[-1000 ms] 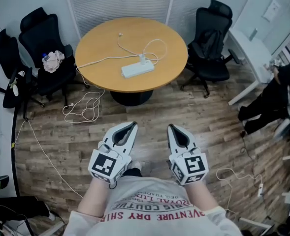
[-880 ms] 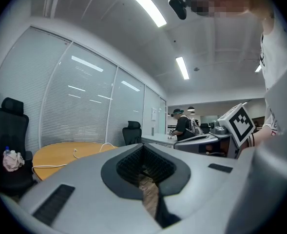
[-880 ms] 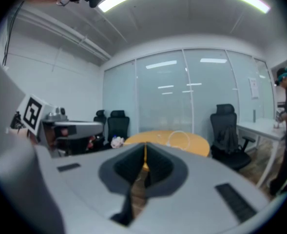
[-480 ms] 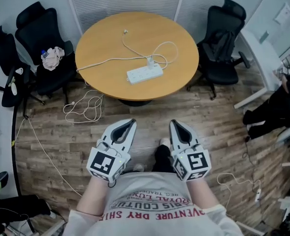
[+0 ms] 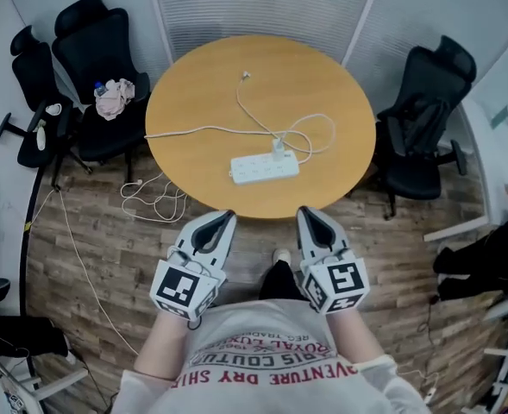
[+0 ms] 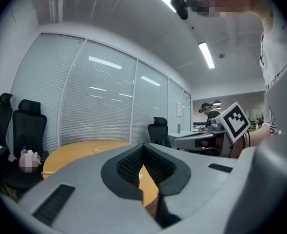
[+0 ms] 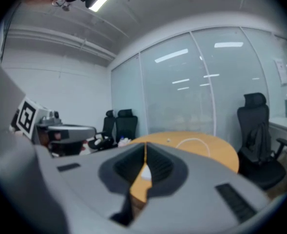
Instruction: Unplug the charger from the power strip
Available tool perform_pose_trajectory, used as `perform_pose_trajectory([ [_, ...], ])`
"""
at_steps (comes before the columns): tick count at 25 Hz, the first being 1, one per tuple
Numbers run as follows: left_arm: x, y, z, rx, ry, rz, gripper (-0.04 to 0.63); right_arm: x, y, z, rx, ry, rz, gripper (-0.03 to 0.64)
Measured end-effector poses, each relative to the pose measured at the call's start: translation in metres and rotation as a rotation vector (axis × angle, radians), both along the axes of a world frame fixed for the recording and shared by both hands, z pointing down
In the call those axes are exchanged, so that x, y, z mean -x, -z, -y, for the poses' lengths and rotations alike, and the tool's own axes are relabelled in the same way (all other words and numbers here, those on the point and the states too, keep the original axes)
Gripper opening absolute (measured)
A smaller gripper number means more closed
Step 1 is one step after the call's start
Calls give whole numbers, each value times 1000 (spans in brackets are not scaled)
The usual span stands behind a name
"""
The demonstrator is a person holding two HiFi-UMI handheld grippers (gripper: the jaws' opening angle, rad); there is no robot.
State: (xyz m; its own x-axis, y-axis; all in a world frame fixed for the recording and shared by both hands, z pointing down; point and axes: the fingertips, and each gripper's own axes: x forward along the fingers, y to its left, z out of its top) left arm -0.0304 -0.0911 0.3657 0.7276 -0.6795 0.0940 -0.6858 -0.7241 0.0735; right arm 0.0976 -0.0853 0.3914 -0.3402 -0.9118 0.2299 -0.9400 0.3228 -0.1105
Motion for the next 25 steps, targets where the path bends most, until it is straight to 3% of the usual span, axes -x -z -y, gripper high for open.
perform_pose_trajectory([
  [5,-36,5,58,9,106,-4,34,-37,-2,66,19,103,-3,29],
  [14,-96,-10,130,33,205,15,34,-85,-25,153,72,242,-27,29],
  [20,-99,-51,153,106,236,80,32,-94,-72,184,193,270,-15,29],
  [25,-84,-96,178,178,223,82,32,-84,-103,201,281,264,-7,29],
])
